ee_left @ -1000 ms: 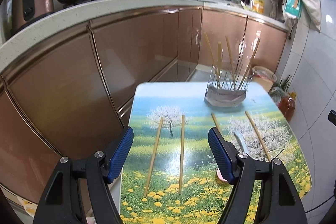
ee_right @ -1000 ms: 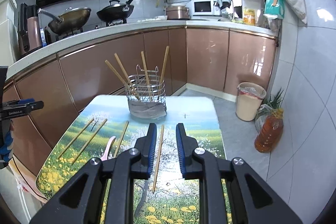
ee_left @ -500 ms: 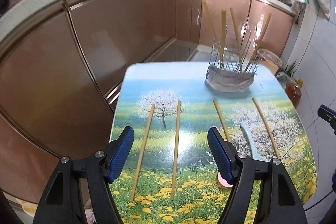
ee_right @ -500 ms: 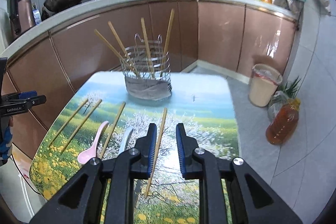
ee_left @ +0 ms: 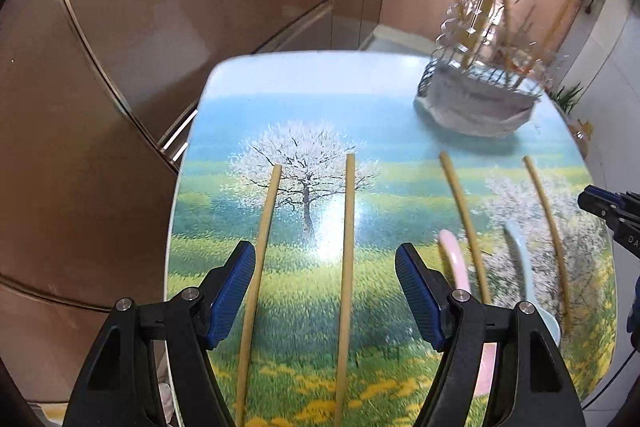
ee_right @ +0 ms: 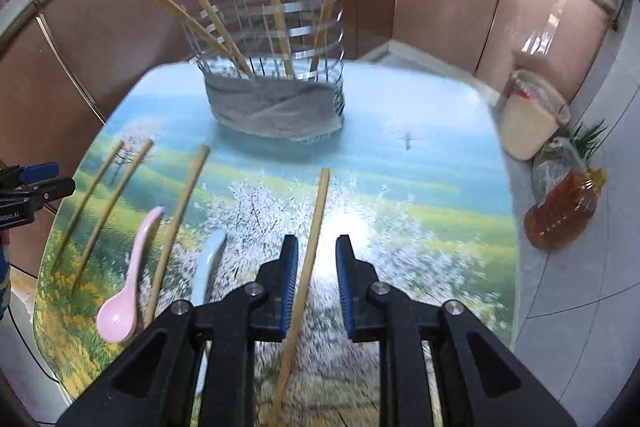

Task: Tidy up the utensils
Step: 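Lower the left tool onto a chopstick while the right tool lowers onto another chopstick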

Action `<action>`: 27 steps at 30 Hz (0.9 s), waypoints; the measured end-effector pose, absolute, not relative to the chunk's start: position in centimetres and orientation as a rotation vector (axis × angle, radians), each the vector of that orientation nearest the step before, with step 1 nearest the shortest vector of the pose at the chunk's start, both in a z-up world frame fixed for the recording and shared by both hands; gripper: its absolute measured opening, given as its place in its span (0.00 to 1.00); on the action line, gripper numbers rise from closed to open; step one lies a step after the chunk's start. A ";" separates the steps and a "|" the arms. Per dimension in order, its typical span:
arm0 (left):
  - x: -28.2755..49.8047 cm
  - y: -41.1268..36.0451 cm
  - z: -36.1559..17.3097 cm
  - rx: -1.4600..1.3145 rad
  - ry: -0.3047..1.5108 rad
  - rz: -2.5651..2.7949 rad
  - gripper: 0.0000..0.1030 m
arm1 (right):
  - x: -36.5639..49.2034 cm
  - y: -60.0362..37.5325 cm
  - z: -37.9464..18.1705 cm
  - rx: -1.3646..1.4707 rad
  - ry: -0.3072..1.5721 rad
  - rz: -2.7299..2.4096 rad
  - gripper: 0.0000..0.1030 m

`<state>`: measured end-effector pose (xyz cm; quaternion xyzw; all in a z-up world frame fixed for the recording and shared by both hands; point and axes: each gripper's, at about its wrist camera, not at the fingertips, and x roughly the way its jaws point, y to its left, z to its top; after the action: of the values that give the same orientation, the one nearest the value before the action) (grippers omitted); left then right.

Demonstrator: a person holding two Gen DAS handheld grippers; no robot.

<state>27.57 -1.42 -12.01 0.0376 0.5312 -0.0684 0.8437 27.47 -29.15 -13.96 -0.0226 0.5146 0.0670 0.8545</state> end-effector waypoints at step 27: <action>35.2 -3.6 -18.0 0.104 1.335 -0.125 0.40 | 35.2 -28.4 -18.4 -0.065 1.287 0.095 0.20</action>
<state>35.16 -3.62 -18.03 0.0481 0.6182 -0.0581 0.7824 35.16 -28.45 -18.44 -0.0302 0.5998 0.0440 0.7983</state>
